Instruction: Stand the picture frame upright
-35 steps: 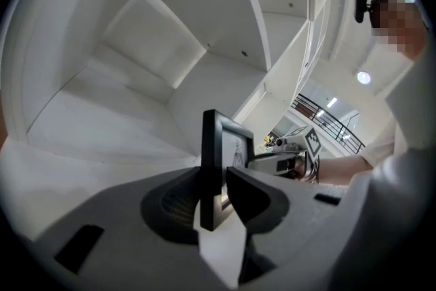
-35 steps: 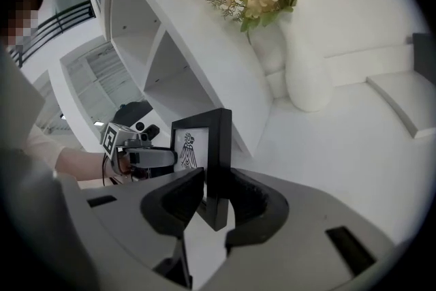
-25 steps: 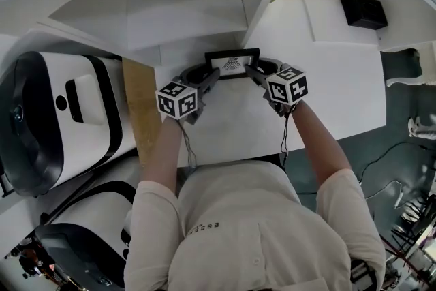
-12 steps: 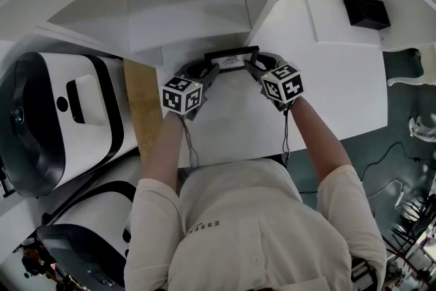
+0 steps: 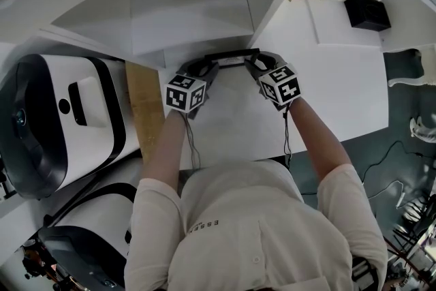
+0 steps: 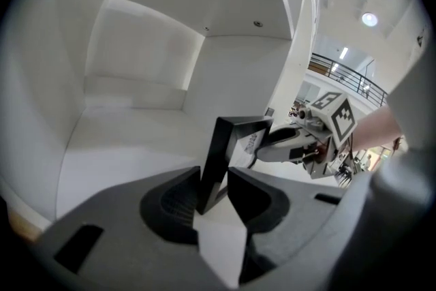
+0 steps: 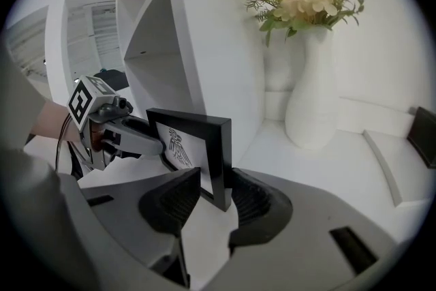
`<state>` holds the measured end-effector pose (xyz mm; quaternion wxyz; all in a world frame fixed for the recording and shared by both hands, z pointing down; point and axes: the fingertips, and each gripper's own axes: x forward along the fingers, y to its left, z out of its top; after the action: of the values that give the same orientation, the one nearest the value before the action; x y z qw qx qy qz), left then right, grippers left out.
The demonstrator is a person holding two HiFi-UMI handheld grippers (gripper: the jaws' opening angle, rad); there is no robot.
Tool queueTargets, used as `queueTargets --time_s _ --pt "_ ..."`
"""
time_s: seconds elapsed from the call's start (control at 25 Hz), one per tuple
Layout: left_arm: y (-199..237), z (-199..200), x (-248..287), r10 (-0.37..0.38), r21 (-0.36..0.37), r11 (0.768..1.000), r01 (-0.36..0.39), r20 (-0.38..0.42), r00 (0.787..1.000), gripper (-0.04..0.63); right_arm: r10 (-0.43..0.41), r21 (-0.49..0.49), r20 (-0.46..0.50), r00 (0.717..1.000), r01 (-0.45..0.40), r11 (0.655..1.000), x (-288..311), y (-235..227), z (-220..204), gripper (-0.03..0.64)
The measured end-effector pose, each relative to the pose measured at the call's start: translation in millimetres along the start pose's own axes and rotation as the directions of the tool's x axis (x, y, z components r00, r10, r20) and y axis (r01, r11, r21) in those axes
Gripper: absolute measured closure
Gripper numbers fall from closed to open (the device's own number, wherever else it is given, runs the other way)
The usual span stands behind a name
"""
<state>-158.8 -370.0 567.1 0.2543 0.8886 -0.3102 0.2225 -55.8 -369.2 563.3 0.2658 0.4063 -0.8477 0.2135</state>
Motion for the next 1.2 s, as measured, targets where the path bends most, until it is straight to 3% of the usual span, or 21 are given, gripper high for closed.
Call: queueTargets --time_s 0.28,0.72,0.88,1.04,1.2 --pt "6.1 3.2 1.0 0.048 -0.006 0.999 -0.048 -0.012 0.999 0.484 -0.049 -0.004 0.01 0.999 0.049 0.999 5.4 -5.3 4.4 0.468" --pt "11.5 1.9 -0.3 0.089 -0.054 0.994 -0.091 -0.038 0.995 0.447 -0.041 0.045 0.001 0.999 0.041 0.998 7.2 -10.1 4.7 0.434" --pt "10.9 -4.9 -6.2 0.106 -0.053 0.993 -0.109 -0.056 0.993 0.441 -0.102 0.031 0.007 0.995 0.101 0.994 1.3 -15.1 2.8 0.41" --pt "1.5 -6.1 -21.7 0.128 -0.042 0.991 -0.129 -0.03 0.991 0.428 -0.107 0.057 0.044 0.993 0.105 0.993 -15.1 -11.1 4.1 0.41" --pt "-13.9 0.1 -43.1 0.179 -0.041 0.983 -0.178 0.042 0.983 0.43 -0.119 0.02 0.064 0.991 0.118 0.993 -35.7 -0.6 2.5 0.411"
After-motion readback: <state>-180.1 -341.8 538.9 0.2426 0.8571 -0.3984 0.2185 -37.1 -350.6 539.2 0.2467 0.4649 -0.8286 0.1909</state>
